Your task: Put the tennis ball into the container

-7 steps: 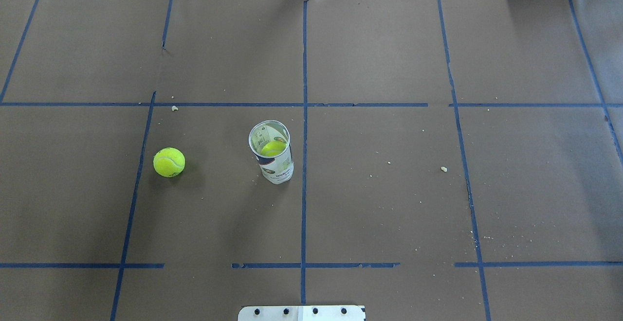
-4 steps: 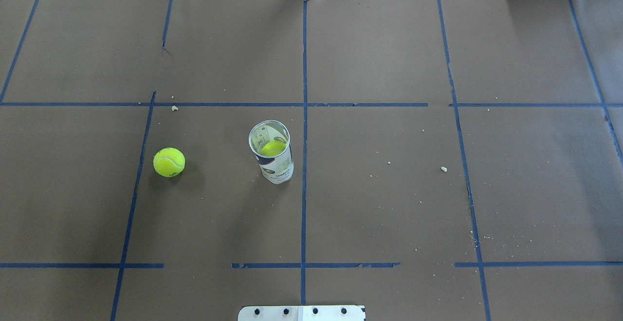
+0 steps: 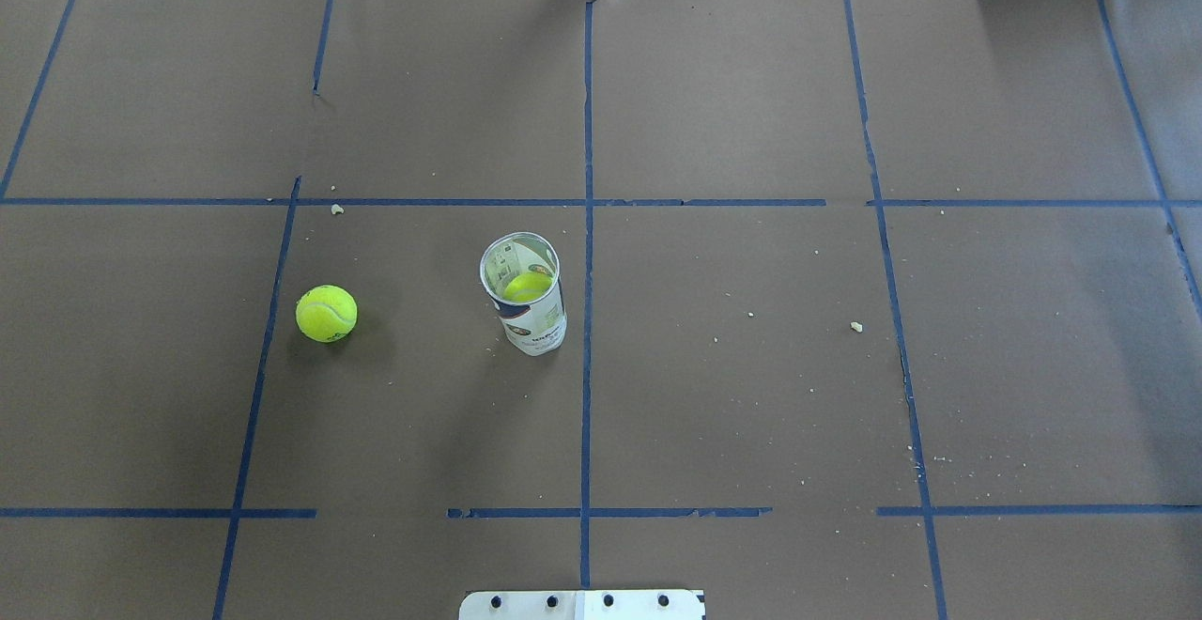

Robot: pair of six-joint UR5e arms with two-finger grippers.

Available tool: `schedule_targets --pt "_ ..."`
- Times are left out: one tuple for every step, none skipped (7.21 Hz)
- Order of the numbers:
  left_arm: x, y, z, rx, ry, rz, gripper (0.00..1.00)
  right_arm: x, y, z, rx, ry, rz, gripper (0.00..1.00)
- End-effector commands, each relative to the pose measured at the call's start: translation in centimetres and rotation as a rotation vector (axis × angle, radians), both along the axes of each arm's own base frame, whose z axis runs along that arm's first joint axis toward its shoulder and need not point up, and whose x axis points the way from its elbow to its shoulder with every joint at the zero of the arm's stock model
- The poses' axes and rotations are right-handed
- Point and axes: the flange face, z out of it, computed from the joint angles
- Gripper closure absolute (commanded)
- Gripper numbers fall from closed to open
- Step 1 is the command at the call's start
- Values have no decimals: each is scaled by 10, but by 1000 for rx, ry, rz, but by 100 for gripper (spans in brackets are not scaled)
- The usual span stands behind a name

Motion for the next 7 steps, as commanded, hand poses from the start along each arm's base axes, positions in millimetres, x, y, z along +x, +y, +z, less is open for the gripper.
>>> schedule_targets --pt "27 -12 -19 21 13 27 0 0 0 0 0 0 0 0" --pt "73 -31 -46 -33 32 9 0 0 0 0 0 0 0 0" --pt "105 -36 -61 -87 53 -10 0 0 -1 -1 2 0 0 0" --pt "130 -40 -82 -121 76 -30 0 0 0 0 0 0 0 0" --pt "167 -32 -116 -163 85 -81 0 0 0 0 0 0 0 0" --pt "212 -37 -152 -208 98 -141 0 0 0 0 0 0 0 0" --pt "256 -21 -170 -261 132 -150 0 0 -1 -1 2 0 0 0"
